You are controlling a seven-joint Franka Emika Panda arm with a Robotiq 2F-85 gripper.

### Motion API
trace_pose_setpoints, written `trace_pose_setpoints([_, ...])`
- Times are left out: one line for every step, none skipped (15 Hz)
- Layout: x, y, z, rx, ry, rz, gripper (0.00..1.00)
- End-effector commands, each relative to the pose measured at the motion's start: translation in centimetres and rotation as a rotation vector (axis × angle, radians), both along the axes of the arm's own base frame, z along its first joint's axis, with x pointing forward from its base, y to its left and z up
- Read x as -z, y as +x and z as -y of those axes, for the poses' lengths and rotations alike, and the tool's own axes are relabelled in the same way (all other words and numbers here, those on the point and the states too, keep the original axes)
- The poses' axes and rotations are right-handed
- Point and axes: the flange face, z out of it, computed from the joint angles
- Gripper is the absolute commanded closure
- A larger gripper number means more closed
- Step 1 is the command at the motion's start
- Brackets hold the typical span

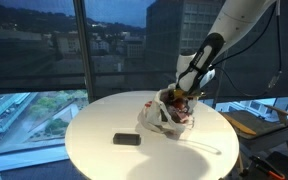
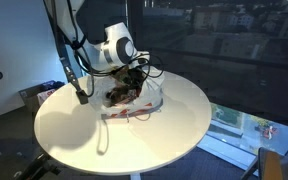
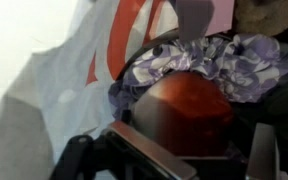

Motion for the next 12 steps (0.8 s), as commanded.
trace_pose_setpoints([1.3,2.0,-0.9,0.013,-0.043,0.005,0.34])
trace_pose_setpoints([1.4,2.1,-1.1,0.012,-0.048,0.002,0.44])
trace_pose_setpoints([1.4,2.2,-1.3,0.012,-0.052,0.005,0.50])
trace_pose_setpoints([1.1,2.0,-1.6,0.015,-0.053,0.001,0.56])
trace_pose_setpoints([0.8,1.9,-1.8,0.011,-0.062,0.001,0.66])
trace_pose_setpoints([0.4,1.6,-2.1,0.009,-0.073,-0.004,0.72])
trace_pose_setpoints([0.0,1.3,-2.4,0.012,-0.079,-0.006,0.78])
trace_pose_setpoints([-0.3,0.9,-2.7,0.018,-0.086,-0.022,0.86])
trace_pose_setpoints([-0.6,0.5,-3.0,0.032,-0.091,-0.043,0.93])
trace_pose_setpoints([-0.9,0.1,-3.3,0.041,-0.094,-0.066,0.96])
trace_pose_setpoints([-1.4,-0.4,-3.6,0.039,-0.089,-0.095,0.93])
trace_pose_setpoints([-2.0,-1.0,-4.1,0.023,-0.069,-0.132,0.93])
